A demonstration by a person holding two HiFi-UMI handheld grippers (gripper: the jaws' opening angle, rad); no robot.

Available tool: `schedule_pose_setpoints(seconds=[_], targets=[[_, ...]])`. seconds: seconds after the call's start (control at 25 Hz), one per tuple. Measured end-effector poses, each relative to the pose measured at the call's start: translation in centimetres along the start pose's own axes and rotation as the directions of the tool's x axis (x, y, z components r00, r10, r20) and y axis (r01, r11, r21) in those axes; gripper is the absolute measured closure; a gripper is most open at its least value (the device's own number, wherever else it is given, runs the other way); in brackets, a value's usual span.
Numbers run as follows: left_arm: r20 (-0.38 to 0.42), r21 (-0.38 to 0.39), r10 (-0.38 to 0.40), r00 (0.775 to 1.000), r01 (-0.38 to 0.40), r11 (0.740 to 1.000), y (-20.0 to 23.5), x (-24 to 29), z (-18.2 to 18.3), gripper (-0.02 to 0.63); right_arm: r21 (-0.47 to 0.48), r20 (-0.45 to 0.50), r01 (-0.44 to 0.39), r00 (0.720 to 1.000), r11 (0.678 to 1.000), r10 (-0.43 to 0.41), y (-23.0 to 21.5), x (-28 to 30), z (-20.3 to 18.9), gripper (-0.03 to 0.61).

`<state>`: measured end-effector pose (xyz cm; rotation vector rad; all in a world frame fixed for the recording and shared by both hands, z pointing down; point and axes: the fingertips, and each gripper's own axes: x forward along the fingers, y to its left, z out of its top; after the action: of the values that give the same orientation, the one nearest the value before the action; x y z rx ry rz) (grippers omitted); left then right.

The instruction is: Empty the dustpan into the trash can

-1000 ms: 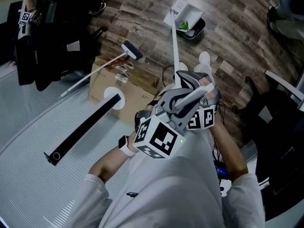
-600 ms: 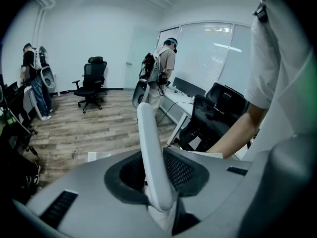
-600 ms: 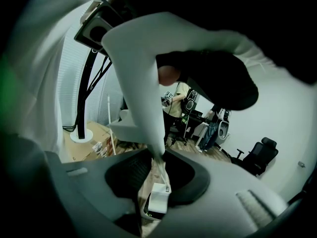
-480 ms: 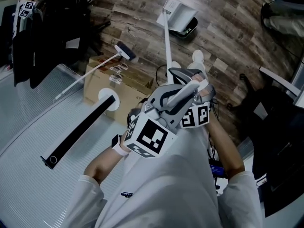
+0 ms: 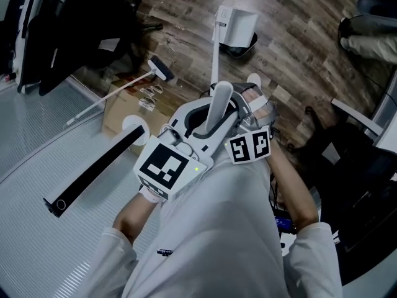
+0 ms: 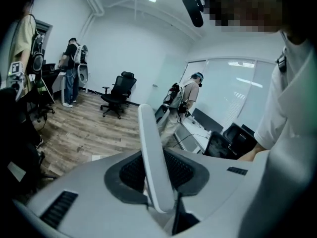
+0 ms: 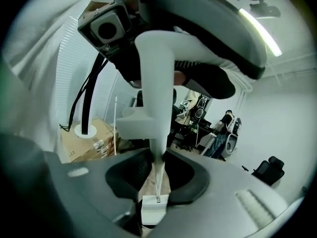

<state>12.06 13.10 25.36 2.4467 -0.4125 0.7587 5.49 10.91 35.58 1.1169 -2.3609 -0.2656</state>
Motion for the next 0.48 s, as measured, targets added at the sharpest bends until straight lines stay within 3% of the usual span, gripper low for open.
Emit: schedule_pose_setpoints(seconds=[0.24, 0.48], targets=[[0.112, -0.066, 0.013, 0.994, -0.006, 0.998, 1.1, -2.2, 2.6, 0.511, -0.011, 0.023, -0.024, 0.999, 1.0, 0.024, -1.3, 0.3, 2.3, 0.486], [0.221, -0.204, 0.055, 0.974, -0.009, 0.979, 3.6, -6.1, 5.0, 0.508, -0.008, 0.068, -0.066, 0.995, 0.998, 0.066, -2.1, 1.8, 5.7, 0.488]])
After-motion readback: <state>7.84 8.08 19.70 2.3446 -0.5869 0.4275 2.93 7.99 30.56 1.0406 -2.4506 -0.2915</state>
